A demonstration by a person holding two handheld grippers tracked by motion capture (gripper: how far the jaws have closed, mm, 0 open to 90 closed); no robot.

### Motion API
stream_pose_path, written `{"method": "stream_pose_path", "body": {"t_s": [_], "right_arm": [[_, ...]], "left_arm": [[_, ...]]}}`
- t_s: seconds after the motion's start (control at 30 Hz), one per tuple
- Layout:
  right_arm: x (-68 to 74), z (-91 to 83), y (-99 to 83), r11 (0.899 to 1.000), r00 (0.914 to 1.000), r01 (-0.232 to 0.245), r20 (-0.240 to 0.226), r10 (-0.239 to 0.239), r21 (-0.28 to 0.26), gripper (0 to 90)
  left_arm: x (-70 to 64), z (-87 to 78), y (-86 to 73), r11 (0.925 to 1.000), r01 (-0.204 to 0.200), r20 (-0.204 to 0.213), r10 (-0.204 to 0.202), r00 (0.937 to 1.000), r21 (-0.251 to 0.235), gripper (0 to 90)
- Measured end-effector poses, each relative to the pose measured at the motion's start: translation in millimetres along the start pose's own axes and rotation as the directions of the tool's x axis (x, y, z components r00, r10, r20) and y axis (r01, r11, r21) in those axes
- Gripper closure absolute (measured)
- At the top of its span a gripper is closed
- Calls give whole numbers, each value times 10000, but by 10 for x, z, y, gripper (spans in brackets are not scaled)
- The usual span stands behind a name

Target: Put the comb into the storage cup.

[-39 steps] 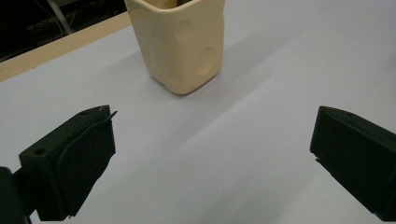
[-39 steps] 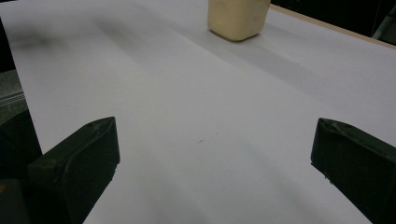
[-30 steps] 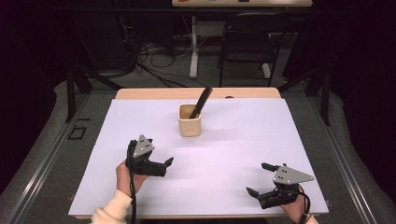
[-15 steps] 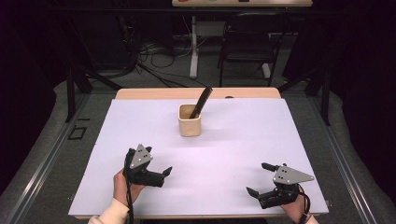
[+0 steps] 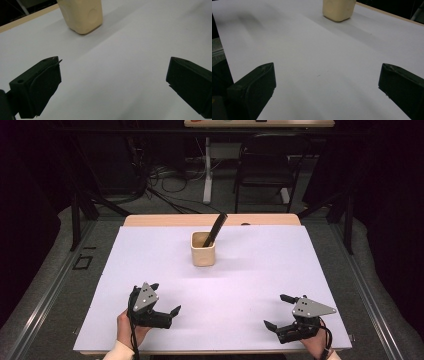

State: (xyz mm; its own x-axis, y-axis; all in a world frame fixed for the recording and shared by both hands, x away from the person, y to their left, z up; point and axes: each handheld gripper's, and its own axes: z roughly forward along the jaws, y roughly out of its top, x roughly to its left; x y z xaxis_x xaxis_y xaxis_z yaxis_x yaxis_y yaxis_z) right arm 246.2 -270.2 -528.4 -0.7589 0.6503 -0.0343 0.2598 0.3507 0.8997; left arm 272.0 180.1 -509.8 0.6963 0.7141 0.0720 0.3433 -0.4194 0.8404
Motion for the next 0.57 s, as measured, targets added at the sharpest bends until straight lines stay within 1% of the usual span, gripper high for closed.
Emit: {"method": "stream_pose_path", "body": {"t_s": [0.03, 0.17, 0.4, 0.57], "right_arm": [[0, -1, 1, 10000, 10000, 28, 2, -28, -3, 6], [1, -2, 3, 10000, 10000, 14, 41, -14, -26, 6], [-3, -4, 3, 10000, 10000, 38, 32, -38, -63, 6], [1, -6, 3, 10000, 10000, 49, 70, -49, -49, 5]], "left_arm": [[-10, 4, -17, 10000, 50, 38, -50, 10000, -19, 0], [-49, 14, -54, 9998, -116, 109, 114, 9999, 178, 0], [-47, -54, -108, 9998, 151, 12, -151, 9999, 150, 0], [-35, -34, -108, 9996, 166, 153, -169, 9997, 221, 0]]}}
